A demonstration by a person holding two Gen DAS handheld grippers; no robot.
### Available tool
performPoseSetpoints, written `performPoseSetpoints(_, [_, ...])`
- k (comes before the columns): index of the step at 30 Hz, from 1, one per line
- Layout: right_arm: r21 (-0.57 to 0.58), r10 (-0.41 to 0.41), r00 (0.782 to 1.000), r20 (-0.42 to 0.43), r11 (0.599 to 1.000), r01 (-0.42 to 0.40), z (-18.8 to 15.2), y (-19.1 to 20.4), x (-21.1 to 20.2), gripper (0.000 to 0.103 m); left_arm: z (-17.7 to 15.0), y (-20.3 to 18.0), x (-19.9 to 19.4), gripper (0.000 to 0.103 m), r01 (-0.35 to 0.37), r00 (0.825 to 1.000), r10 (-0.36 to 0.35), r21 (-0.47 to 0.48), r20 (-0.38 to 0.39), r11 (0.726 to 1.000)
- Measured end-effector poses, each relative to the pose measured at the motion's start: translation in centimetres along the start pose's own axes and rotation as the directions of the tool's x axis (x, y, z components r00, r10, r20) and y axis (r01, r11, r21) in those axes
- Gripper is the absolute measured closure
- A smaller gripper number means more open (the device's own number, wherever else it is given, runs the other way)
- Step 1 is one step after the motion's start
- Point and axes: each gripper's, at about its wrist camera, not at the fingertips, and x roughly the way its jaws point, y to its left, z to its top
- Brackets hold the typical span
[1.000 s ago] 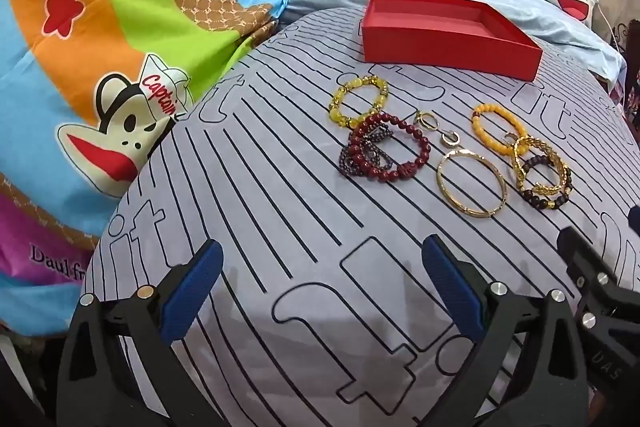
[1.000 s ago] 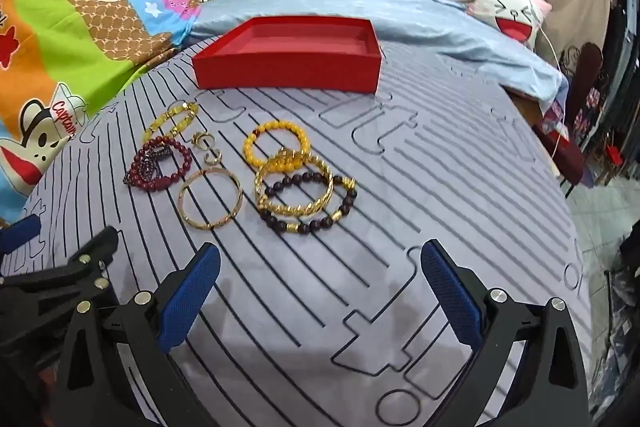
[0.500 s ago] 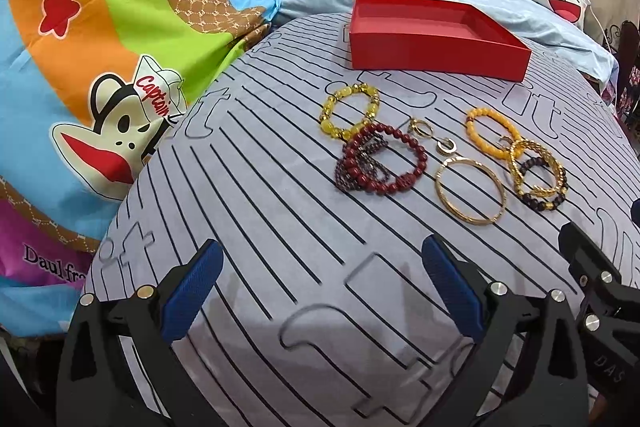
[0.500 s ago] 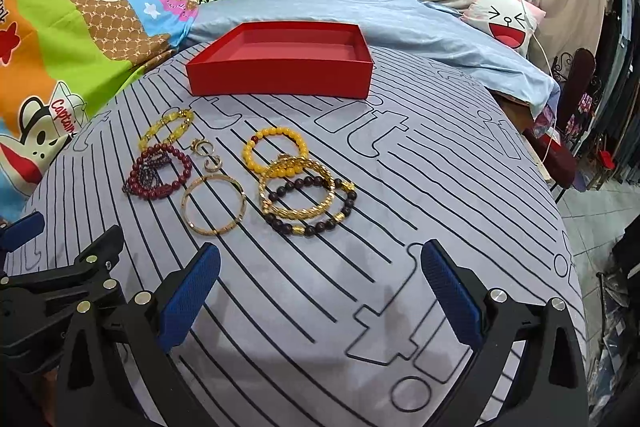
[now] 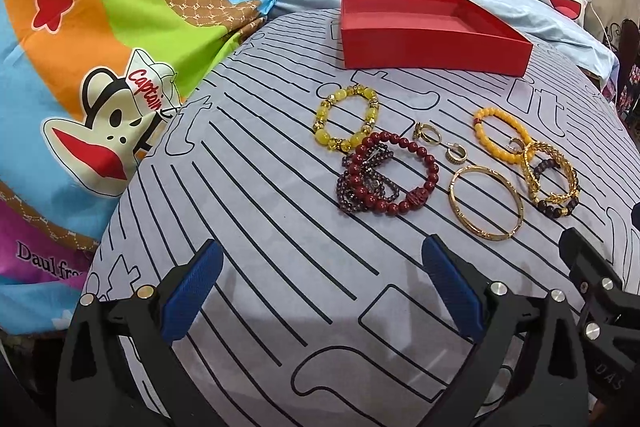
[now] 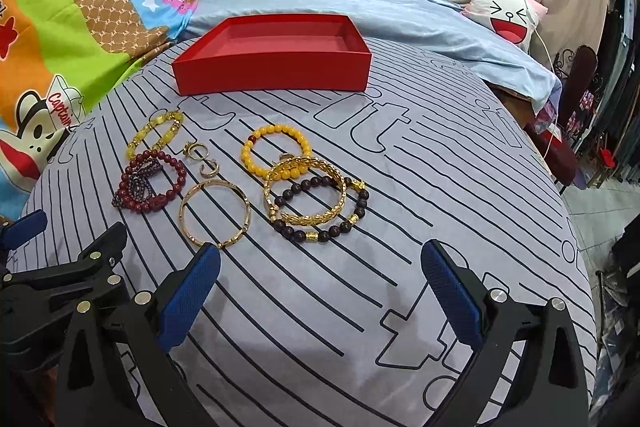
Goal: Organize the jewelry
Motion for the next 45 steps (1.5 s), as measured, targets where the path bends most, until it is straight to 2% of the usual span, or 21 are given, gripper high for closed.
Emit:
performPoseSetpoints(18, [0.051,-0.025,0.999,-0.024,0.998,0.026,-0.3,-2.2,0.8,0.007,0.3,-0.1,0.8,0.008,0.044,0.999,-0.045,-0.023,-0.019,0.999])
performPoseSetpoints(26, [0.046,-0.011,1.000,-0.015,0.999,0.012,1.2,-2.0,1.1,0.007,1.5,0.0,1.6,0.008,0.057,0.998,-0.058,-0.038,-0.028,0.998])
performPoseSetpoints(35, [0.038,0.013,0.999,-0.030,0.999,-0.012,2.3,-1.6,2.3,0.007,2.3,0.1,2.0,0.008,0.045,0.998,-0.047,-0.038,-0.031,0.998])
performPoseSetpoints(45, [0.029,0.032,0.999,-0.044,0.999,-0.031,2.9,-1.1,3.3,0.007,3.0,1.9,2.5,0.008,0.034,0.999,-0.037,-0.068,-0.032,0.997])
